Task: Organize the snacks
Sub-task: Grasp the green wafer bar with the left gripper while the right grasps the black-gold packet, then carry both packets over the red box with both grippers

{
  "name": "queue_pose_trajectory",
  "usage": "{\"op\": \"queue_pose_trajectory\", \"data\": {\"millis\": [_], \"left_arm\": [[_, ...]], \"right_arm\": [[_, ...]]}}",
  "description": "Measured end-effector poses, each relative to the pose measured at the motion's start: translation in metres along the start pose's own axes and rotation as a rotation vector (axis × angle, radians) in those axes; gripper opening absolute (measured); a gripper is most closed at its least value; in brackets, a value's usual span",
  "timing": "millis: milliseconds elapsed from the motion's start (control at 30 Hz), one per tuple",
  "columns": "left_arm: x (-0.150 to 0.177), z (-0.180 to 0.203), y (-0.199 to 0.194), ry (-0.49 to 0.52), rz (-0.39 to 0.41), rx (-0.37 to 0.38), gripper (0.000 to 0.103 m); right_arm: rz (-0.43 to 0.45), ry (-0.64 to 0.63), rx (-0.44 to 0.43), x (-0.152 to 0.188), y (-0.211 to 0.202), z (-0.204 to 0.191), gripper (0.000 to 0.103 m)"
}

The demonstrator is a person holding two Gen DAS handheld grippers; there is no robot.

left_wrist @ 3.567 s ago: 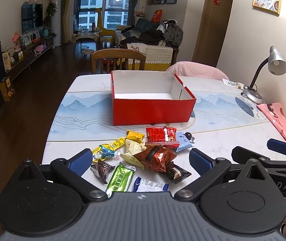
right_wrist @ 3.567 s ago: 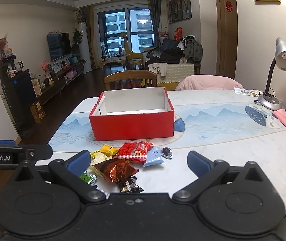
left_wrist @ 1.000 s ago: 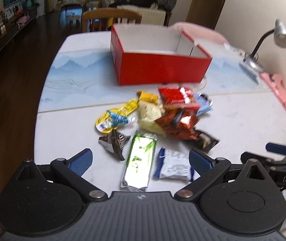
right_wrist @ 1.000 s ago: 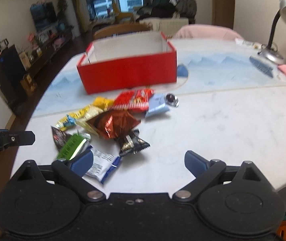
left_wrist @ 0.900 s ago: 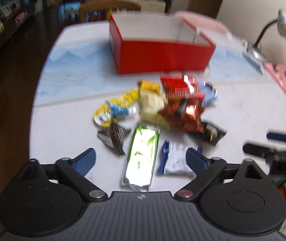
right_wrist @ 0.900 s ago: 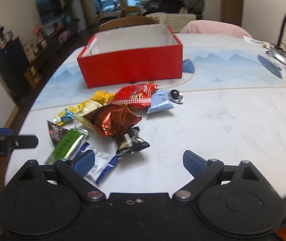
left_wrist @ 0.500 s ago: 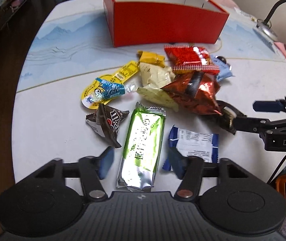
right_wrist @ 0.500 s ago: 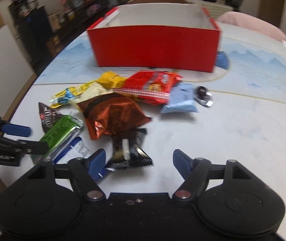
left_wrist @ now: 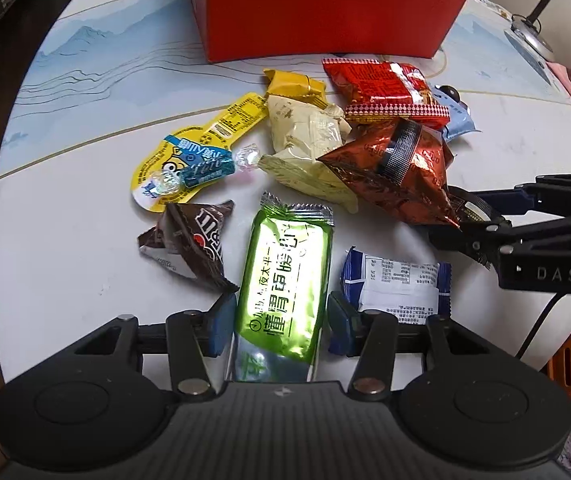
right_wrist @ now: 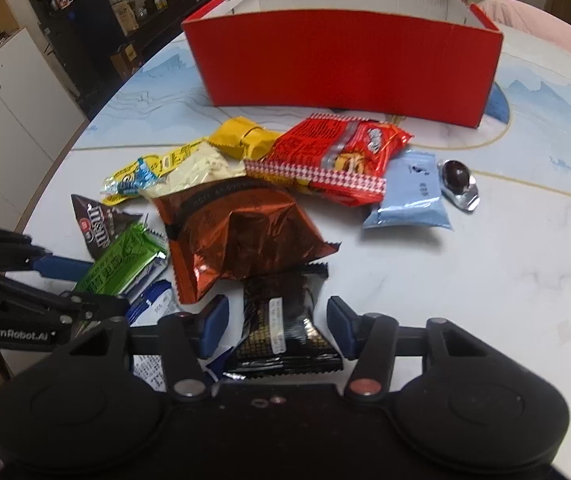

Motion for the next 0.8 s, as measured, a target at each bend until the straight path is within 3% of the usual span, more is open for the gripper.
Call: {"op": "queue_pose_trajectory", "data": {"millis": [133, 400, 800], "left_arm": [[-0.003, 0.003, 0.001, 0.021, 0.004, -0.003, 0.044], [0.002, 0.005, -0.002, 0.033, 0.032, -0.005, 0.043], [0.019, 0.002, -0.025, -0.010, 0.060, 0.048, 0.043]], "right_arm": [[0.001, 0.000, 0.010, 0.003, -0.001, -0.001, 0.043], [0.015, 0.007, 0.036, 0.009, -0.007, -0.005, 0.037], [0.073, 0.091, 0.068, 0.023, -0.039, -0.013, 0.036]]}}
Point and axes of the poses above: each gripper's, at about its wrist camera, not at the fingertips, and y roughly the way its jaws point, z to its right, x to its underside, the point moved 6 cm from there along y, roughly the way its jaws point, and after that the axes turned 1 degree about -z, right-handed, at the moved point
